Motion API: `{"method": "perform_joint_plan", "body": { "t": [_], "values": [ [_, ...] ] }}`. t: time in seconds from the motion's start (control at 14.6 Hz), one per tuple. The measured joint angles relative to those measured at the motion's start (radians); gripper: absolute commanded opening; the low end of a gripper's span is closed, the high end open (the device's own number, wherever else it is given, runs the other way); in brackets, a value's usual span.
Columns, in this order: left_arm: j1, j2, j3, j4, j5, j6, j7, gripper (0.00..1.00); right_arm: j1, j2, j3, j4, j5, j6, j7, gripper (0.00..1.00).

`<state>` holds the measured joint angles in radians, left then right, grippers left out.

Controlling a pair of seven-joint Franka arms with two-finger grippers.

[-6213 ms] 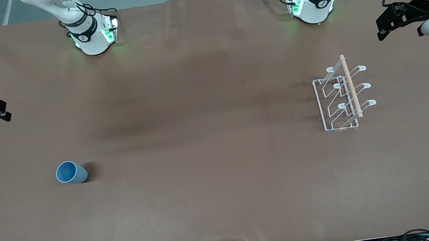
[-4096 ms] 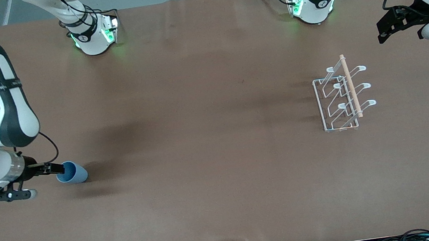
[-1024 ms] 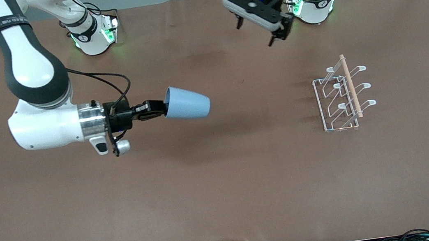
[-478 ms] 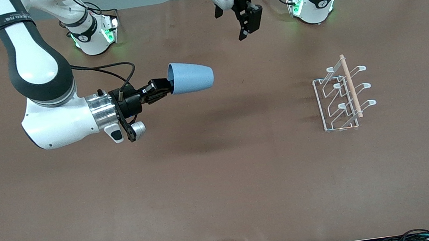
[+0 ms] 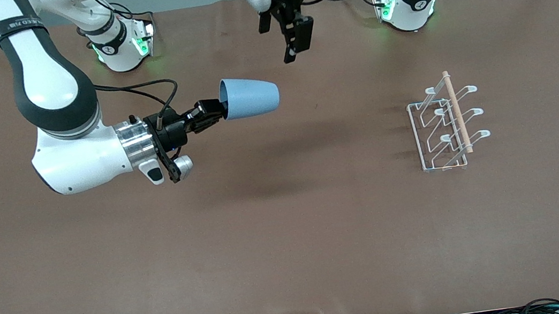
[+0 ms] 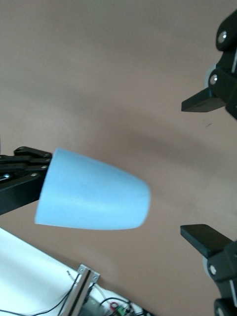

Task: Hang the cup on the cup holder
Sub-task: 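Carry the cup toward center while the left gripper reaches into it, then grip the cup rim with the left gripper while the right gripper releases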

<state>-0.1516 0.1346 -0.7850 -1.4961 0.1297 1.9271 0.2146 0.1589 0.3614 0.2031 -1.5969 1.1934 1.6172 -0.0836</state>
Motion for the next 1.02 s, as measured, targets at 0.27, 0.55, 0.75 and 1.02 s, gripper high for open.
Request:
{"method": "perform_joint_plan", "body": {
  "t": [0.27,0.55,0.75,1.02],
  "values": [
    [-0.017,0.064,0.0,0.002,0.09,0.091,0.0,1.0,0.003,0.001,0.001,0.001,0.0,-0.013,0.0,0.02],
    [-0.018,0.084,0.0,0.004,0.119,0.137,0.021,1.0,0.025,0.001,0.002,0.002,0.0,-0.025,0.0,0.02],
    [-0.018,0.094,0.0,0.004,0.129,0.147,0.036,1.0,0.044,0.004,0.0,0.002,-0.001,-0.017,0.0,0.02],
    [-0.027,0.116,-0.001,0.004,0.13,0.148,0.037,1.0,0.047,0.011,-0.001,0.002,-0.001,-0.018,0.0,0.02]
  ]
}}
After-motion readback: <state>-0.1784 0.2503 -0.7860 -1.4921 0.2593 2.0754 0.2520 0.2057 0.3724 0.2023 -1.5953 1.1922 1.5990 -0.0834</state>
